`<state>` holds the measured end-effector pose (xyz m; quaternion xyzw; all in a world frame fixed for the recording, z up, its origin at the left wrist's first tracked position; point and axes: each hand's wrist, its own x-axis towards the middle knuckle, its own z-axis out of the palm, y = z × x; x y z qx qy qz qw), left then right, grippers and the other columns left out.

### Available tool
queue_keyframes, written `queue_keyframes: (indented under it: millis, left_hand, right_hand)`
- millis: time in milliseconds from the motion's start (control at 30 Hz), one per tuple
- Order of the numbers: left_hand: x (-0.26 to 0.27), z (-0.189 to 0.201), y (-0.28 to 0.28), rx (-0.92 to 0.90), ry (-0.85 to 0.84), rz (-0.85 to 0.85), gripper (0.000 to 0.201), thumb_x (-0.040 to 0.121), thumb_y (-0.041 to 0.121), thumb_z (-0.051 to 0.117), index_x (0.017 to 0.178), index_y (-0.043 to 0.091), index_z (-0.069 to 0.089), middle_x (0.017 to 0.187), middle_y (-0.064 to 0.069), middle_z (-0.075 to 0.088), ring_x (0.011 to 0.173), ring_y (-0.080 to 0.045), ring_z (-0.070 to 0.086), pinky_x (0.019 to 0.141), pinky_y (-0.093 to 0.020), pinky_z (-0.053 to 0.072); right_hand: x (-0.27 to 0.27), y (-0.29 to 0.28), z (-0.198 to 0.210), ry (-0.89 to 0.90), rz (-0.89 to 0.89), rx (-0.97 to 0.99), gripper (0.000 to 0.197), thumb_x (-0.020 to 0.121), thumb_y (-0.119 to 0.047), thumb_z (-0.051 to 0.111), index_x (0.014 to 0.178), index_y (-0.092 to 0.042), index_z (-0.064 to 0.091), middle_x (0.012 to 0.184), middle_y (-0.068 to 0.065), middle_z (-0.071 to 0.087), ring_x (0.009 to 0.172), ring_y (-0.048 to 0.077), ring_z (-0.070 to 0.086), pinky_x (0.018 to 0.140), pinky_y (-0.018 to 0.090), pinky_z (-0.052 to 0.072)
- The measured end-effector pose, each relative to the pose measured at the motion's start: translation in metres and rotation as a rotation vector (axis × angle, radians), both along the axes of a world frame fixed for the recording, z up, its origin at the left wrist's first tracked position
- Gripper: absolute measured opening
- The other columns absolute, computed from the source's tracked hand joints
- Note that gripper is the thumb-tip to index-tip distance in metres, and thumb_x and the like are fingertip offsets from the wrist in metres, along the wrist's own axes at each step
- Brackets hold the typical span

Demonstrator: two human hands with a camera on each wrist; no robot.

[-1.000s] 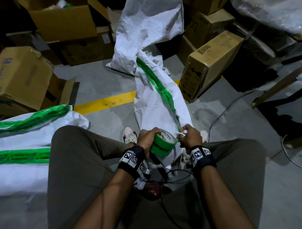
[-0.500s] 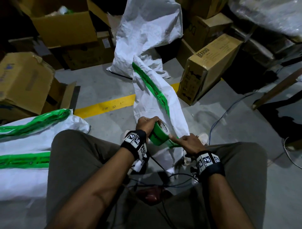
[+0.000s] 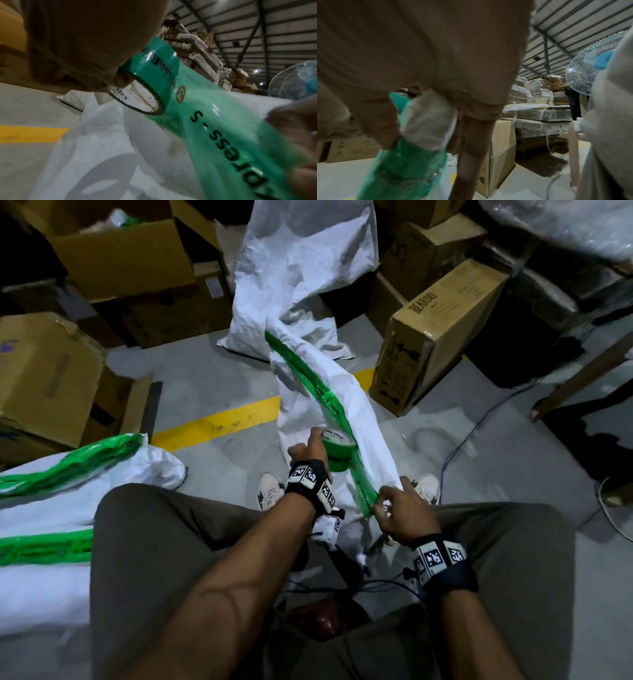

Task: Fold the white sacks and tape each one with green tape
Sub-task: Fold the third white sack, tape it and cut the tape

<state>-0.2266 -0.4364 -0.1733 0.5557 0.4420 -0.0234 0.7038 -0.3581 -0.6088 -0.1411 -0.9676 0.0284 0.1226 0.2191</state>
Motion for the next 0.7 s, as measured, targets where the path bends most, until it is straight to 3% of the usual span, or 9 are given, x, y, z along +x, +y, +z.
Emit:
queue_keyframes:
  millis: [100, 167, 233, 333, 433, 500, 567, 700]
  left_hand:
    - [-0.021, 0.042, -0.013, -0.103, -0.104, 0.071, 0.034, 0.077, 0.032, 0.078, 0.086, 0.000, 0.068, 0.079, -0.010, 0.068, 0.067, -0.026, 0.066, 0.055, -0.034, 0.058]
    - [-0.022, 0.043, -0.015, -0.160, -0.133, 0.085, 0.038, 0.078, 0.028, 0.079, 0.094, -0.005, 0.067, 0.078, -0.011, 0.066, 0.067, -0.026, 0.064, 0.052, -0.029, 0.053]
    - [-0.021, 0.045, -0.017, -0.192, -0.158, 0.093, 0.059, 0.068, 0.034, 0.081, 0.104, -0.009, 0.064, 0.084, -0.012, 0.068, 0.073, -0.026, 0.066, 0.059, -0.032, 0.055]
    - [-0.017, 0.050, -0.017, -0.133, -0.179, 0.071, 0.060, 0.058, 0.040, 0.081, 0.095, -0.003, 0.062, 0.083, -0.010, 0.066, 0.073, -0.024, 0.063, 0.062, -0.033, 0.054]
    - [-0.015, 0.044, -0.014, -0.078, -0.162, 0.077, 0.057, 0.056, 0.043, 0.082, 0.088, 0.001, 0.060, 0.083, -0.012, 0.067, 0.073, -0.024, 0.061, 0.064, -0.038, 0.058]
    - [-0.014, 0.033, -0.012, -0.052, -0.120, 0.107, 0.064, 0.047, 0.051, 0.082, 0.083, 0.003, 0.060, 0.093, -0.018, 0.070, 0.076, -0.027, 0.064, 0.069, -0.047, 0.061]
    - [-0.011, 0.022, -0.011, -0.006, -0.071, 0.134, 0.061, 0.040, 0.057, 0.079, 0.074, 0.013, 0.054, 0.099, -0.019, 0.069, 0.083, -0.032, 0.068, 0.071, -0.052, 0.062]
    - [0.001, -0.019, -0.022, 0.032, 0.026, 0.147, 0.069, 0.037, 0.064, 0.076, 0.082, 0.016, 0.057, 0.105, -0.018, 0.067, 0.086, -0.036, 0.067, 0.072, -0.054, 0.061]
  right_hand:
    - [0.006, -0.003, 0.001, 0.060, -0.084, -0.029, 0.028, 0.085, -0.030, 0.067, 0.110, -0.024, 0.057, 0.127, 0.007, 0.041, 0.099, 0.039, 0.061, 0.086, 0.043, 0.052]
    - [0.010, -0.002, -0.001, 0.031, -0.127, 0.053, 0.044, 0.079, -0.031, 0.077, 0.116, -0.023, 0.055, 0.140, 0.009, 0.032, 0.104, 0.037, 0.062, 0.089, 0.044, 0.052]
    - [0.015, 0.002, -0.002, -0.048, -0.165, 0.128, 0.063, 0.071, -0.043, 0.085, 0.120, -0.027, 0.050, 0.144, 0.008, 0.028, 0.114, 0.035, 0.058, 0.093, 0.046, 0.052]
    - [0.029, 0.009, 0.000, -0.111, -0.294, 0.230, 0.095, 0.060, -0.049, 0.091, 0.134, -0.030, 0.035, 0.144, 0.009, 0.036, 0.125, 0.034, 0.049, 0.093, 0.050, 0.051]
    - [0.045, 0.013, 0.001, 0.022, -0.380, 0.296, 0.110, 0.062, -0.039, 0.093, 0.143, -0.034, 0.019, 0.135, 0.018, 0.050, 0.118, 0.040, 0.055, 0.089, 0.048, 0.049]
    - [0.052, 0.012, -0.001, 0.091, -0.441, 0.284, 0.110, 0.067, -0.031, 0.091, 0.146, -0.031, 0.015, 0.121, 0.024, 0.061, 0.109, 0.044, 0.060, 0.087, 0.047, 0.049]
    - [0.055, 0.012, -0.001, 0.140, -0.503, 0.257, 0.106, 0.067, -0.027, 0.092, 0.147, -0.023, 0.023, 0.122, 0.025, 0.061, 0.112, 0.044, 0.059, 0.092, 0.046, 0.049]
    - [0.053, 0.015, 0.004, 0.186, -0.432, 0.111, 0.052, 0.070, -0.025, 0.086, 0.117, -0.016, 0.068, 0.115, 0.018, 0.070, 0.109, 0.037, 0.063, 0.087, 0.037, 0.050]
